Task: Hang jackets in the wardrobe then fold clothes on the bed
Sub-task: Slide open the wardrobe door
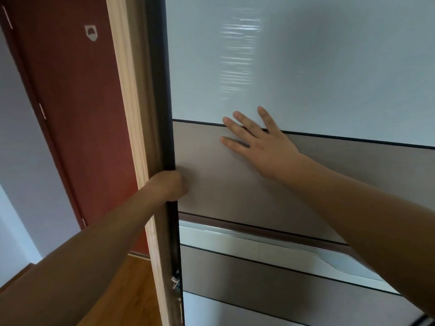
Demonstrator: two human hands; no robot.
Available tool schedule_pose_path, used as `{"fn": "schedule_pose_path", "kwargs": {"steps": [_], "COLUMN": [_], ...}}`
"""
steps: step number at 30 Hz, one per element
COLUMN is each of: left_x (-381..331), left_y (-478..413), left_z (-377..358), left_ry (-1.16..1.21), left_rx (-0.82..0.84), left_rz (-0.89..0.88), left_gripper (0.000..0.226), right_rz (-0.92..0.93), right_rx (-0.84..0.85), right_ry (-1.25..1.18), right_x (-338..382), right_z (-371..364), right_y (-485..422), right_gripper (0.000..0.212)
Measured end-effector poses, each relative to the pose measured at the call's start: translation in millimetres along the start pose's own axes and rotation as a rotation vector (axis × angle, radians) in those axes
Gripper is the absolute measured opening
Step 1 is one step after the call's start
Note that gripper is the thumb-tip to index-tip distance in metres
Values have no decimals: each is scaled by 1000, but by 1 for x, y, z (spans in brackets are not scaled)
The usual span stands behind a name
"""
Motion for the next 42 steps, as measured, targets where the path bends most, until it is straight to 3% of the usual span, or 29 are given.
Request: {"fn": "schedule_pose_path", "kwargs": {"steps": [1, 7, 13, 22, 28, 33, 42], "left_x": [-3, -18, -51, -109, -148, -202, -308], "left_y": [1, -9, -9, -19, -24, -16, 2], "left_z": [1, 2, -22, -56, -81, -111, -162], "left_ry": [100, 64, 529, 425, 399, 350, 246], "left_rx": [-28, -57, 35, 74, 124, 176, 276], "left_rz": [17, -23, -257, -388, -396, -497, -592], "left_gripper": [27, 52, 47, 40, 47, 38, 53], "right_rz": [-6, -50, -112, -188, -223, -310, -571], "right_rx": [7, 29, 54, 126, 204, 319, 479], "right_ry": [-5, -10, -19, 57, 57, -25, -273], "right_x": [-2, -15, -29, -54, -73, -88, -114], "right_z": [-2, -20, -46, -77, -96, -106, -121], "right_y": [4, 38, 77, 134, 178, 219, 294], "right_gripper": [87, 84, 86, 104, 102, 100, 93]}}
Point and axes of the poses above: each hand's wrist, its own y-axis away from the middle knuckle, its own z-axis out of the back of the hand, x = y × z, the point moved 5 cm from there along -y, towards the middle knuckle, and after that the axes turned 13 degrees about y, right-handed, at the moved point
